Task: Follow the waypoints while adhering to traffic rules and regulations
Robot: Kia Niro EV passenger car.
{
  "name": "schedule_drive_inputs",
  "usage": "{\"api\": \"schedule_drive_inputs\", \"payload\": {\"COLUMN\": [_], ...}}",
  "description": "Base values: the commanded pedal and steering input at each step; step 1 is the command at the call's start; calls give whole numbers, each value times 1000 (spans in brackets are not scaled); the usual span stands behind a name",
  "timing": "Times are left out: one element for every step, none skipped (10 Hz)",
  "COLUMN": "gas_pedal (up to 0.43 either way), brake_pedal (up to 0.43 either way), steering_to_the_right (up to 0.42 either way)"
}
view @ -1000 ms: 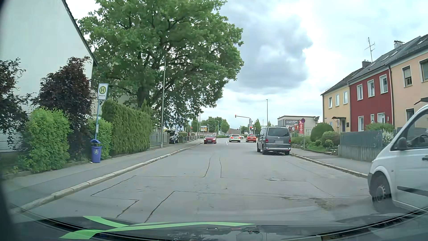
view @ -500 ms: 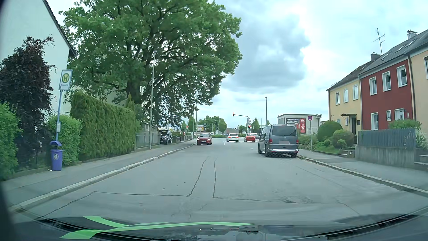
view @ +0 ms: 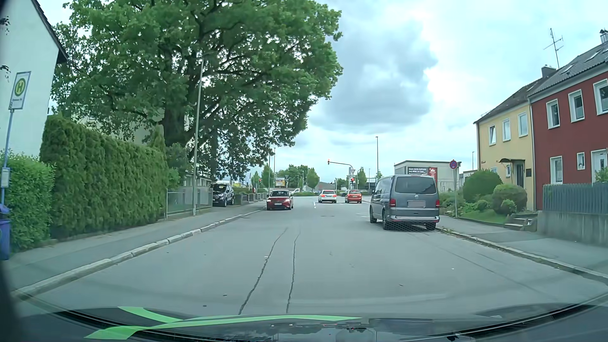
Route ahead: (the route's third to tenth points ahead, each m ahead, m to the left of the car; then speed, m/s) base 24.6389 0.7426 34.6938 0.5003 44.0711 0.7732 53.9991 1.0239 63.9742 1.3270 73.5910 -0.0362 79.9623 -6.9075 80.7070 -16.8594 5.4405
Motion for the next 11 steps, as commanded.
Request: {"api": "schedule_drive_inputs", "payload": {"gas_pedal": [20, 20, 20, 20, 20, 20, 8, 8, 8, 8, 8], "brake_pedal": [0, 0, 0, 0, 0, 0, 0, 0, 0, 0, 0], "steering_to_the_right": [12, 12, 10, 4, -2, -5, -4, -4, -4, -4, -4]}}
